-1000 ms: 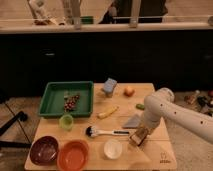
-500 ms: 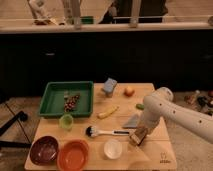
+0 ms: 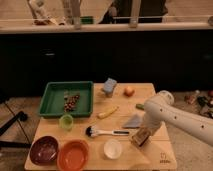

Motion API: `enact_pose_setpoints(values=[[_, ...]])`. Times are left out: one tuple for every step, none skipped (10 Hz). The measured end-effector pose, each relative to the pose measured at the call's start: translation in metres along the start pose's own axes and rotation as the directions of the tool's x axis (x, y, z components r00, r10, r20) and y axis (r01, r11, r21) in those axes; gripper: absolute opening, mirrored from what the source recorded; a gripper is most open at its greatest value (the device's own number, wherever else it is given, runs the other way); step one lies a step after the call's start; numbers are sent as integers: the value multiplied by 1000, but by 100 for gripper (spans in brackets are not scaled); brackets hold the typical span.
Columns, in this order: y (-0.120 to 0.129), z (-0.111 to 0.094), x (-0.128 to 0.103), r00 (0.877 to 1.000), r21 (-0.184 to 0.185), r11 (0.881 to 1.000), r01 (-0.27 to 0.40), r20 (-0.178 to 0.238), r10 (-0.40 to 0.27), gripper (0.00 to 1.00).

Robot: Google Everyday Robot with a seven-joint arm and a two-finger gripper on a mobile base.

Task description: Wipe table surface with eraser

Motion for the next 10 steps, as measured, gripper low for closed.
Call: enact_pose_setpoints(values=[[3,1,1,1000,-2,1000,-9,-1,9,2],[8,6,2,1000,-8,1000,-19,3,19,2],[11,11,2,1000,-14,1000,-24,8,24,2],[14,17,1,1000,-20,999,-28,12,28,2],[18,24,-1,999,-29,999,-29,20,30,2],[19,29,-5,999,-39,999,-22,27,23,2],[20,33,-9,999,-49,999,-13,33,15,2],[22,35,-11,999,-57,998,-9,37,11,2],[28,36,-12,999,-69,998,-9,38,11,2],[35,37,-8,999,-79,997,-13,33,16,2]])
